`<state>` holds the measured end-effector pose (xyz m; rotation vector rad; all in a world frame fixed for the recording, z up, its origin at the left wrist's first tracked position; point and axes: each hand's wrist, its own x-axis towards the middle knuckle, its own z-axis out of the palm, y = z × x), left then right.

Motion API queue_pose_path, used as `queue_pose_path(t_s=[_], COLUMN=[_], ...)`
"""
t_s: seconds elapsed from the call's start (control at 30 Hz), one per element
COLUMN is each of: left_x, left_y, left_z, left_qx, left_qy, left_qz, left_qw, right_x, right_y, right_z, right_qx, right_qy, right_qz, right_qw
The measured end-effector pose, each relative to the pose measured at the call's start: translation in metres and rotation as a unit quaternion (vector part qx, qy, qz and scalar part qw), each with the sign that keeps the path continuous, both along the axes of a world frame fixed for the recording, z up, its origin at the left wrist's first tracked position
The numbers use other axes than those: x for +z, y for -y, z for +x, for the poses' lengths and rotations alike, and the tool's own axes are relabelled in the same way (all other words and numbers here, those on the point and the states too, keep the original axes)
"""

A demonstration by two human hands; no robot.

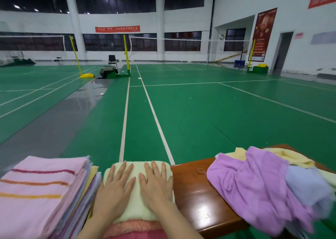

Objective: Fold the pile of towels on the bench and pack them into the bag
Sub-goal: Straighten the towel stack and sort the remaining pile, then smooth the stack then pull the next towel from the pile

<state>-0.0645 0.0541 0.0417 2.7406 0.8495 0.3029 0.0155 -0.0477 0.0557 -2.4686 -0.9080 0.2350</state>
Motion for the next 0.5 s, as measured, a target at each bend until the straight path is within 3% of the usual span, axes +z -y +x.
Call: queue_pose_path(t_s=[0.3, 0.4, 0.5], left_x=[0.011, 0.014, 0.023], left_y=[0.01, 0.01, 0.019], left_z=[-0.002, -0.001, 0.004], left_qx=[0.019, 0.03, 0.036], left_qy=[-0.025, -0.034, 0.044], left_qz=[0.03, 0.064, 0.032], left_qw=[0.999, 0.997, 0.998], right_x=[0.0, -0.003, -0.004], right_y=[0.051, 0.089, 0.134], right_z=[0.021, 0.041, 0.067], right_qx=[0.076, -0.008, -0.167], right_qy=[0.037, 0.038, -0.02], right_qz=[-0.057, -0.075, -0.046], right_qw=[0.995, 0.996, 0.985])
